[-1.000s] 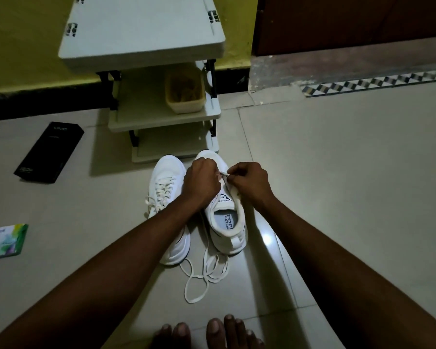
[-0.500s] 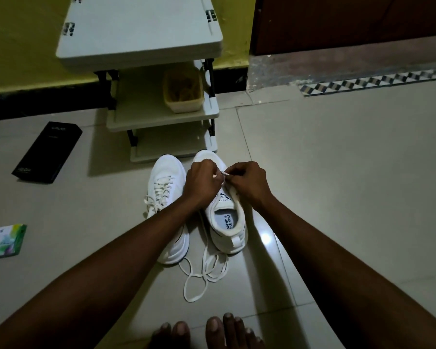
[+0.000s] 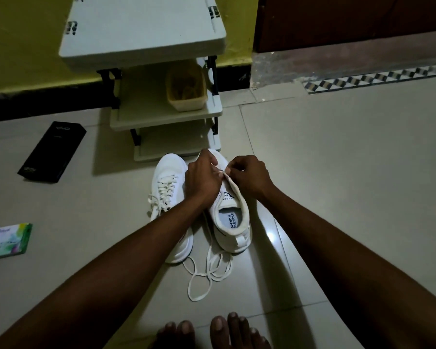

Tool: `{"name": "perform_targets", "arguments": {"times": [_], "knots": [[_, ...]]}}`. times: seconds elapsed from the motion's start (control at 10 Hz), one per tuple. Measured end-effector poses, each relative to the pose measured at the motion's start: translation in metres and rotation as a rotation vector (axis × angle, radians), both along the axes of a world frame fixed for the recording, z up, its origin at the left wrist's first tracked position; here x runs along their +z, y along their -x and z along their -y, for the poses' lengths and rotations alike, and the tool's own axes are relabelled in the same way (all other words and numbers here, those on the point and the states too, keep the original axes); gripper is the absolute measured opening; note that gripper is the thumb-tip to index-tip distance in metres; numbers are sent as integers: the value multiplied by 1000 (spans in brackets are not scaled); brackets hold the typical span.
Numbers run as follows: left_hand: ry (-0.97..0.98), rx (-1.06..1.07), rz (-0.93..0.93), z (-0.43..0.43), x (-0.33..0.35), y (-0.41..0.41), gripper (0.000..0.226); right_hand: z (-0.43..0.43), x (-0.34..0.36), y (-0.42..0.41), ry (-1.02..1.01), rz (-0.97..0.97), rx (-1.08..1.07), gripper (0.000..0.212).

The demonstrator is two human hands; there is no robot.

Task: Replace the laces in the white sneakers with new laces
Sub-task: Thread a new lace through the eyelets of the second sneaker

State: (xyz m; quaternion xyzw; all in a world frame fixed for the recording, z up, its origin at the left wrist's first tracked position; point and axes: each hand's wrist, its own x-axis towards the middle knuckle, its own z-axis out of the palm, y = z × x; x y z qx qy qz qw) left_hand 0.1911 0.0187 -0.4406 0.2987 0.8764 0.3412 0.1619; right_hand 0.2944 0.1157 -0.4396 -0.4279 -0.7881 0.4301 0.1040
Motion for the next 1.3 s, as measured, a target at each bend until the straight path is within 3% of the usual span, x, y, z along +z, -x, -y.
{"name": "perform_targets", "arguments": {"times": [0.2, 0.3, 0.4, 0.5, 0.6, 0.7, 0.8, 0.9, 1.0, 1.1, 1.2, 1.3], "knots": [[21, -36, 28, 3, 4, 0, 26, -2, -1, 11, -130, 12, 61, 13], [50, -74, 22, 6, 3, 1, 23, 0, 0, 9, -266, -144, -34, 20], [80, -125, -11, 8, -1, 1, 20, -33, 26, 5, 226, -592, -717, 23], [121, -129, -15, 7, 1, 1, 19, -66, 44, -8, 583, -759, -805, 20], [124, -130, 4, 7, 1, 3, 17, -63, 33, -21, -144, -201, -156, 15], [104, -141, 0, 8, 2, 3, 17, -52, 13, -22, -320, 92, 345, 19], [96, -124, 13, 8, 1, 5, 14, -33, 1, -14, -247, 117, 370, 21], [85, -125, 30, 8, 0, 6, 16, -19, -4, -10, -156, 9, 256, 25], [95, -133, 22, 7, -1, 6, 17, -16, -4, -6, -188, 7, 277, 12], [88, -125, 24, 6, -2, 7, 16, -13, -2, -3, -347, 107, 246, 10], [70, -111, 53, 6, -4, 9, 16, -33, 25, 0, -196, -409, -369, 24], [80, -112, 58, 6, -3, 11, 17, -55, 44, -2, 738, -1022, -858, 20]]}}
